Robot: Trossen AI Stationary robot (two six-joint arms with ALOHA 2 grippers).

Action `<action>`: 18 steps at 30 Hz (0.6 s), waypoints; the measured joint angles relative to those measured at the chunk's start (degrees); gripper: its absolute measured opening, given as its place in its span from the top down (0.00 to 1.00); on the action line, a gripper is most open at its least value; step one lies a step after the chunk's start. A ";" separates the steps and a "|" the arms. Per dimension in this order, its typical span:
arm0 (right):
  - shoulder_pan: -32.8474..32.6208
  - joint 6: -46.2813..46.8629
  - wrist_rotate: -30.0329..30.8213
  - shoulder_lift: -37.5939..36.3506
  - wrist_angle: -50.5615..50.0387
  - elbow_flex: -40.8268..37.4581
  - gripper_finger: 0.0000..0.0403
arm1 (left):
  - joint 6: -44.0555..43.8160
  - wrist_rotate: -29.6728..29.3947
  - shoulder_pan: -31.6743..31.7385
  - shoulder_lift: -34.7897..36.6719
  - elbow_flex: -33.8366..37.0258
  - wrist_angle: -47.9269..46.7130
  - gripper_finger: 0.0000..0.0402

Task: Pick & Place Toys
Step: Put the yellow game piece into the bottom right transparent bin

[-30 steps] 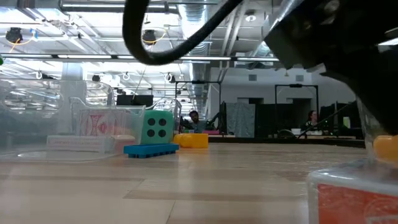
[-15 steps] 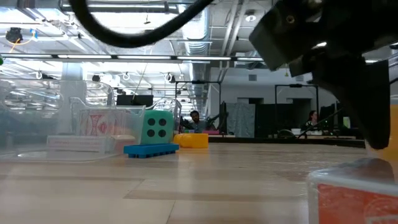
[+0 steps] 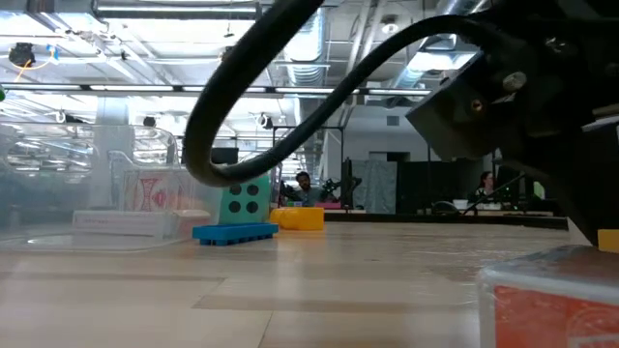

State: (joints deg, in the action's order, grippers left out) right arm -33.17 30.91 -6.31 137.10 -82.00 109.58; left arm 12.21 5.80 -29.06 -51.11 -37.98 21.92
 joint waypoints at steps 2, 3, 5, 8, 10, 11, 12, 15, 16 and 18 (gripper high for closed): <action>0.00 -0.04 -0.03 0.00 0.16 0.00 0.45 | 0.00 0.00 -0.02 0.00 0.00 0.00 0.42; -0.02 -0.04 -0.05 0.00 0.25 0.00 0.48 | 0.00 0.00 0.00 0.00 0.00 0.01 0.42; -0.02 -0.04 -0.10 0.00 0.68 0.00 0.56 | 0.00 0.00 -0.01 0.00 0.00 0.00 0.42; -0.07 -0.06 -0.11 -0.02 1.75 0.00 0.67 | 0.00 0.00 -0.02 0.00 0.00 0.00 0.42; 0.10 -0.04 -0.09 -0.13 2.79 0.12 0.69 | 0.00 0.00 0.00 0.00 0.00 0.00 0.42; 0.24 -0.01 -0.03 -0.13 2.90 0.25 0.69 | 0.00 0.00 -0.01 0.00 0.00 0.00 0.42; 0.31 0.29 0.15 -0.13 2.97 0.43 0.69 | 0.00 0.00 0.00 0.00 0.00 0.00 0.42; 0.47 0.59 2.43 -0.08 3.77 1.55 0.69 | 0.00 0.00 -0.01 0.00 0.00 0.01 0.42; 0.59 0.59 3.19 -0.04 3.89 2.03 0.69 | 0.00 0.00 0.00 0.00 0.00 0.00 0.42; 0.98 0.61 4.57 -0.02 3.83 2.91 0.69 | 0.00 0.00 0.00 0.00 0.00 0.02 0.42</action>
State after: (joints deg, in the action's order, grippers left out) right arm -32.18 31.52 -1.73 137.08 -78.17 112.49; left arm 12.21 5.80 -29.06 -51.11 -37.98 21.93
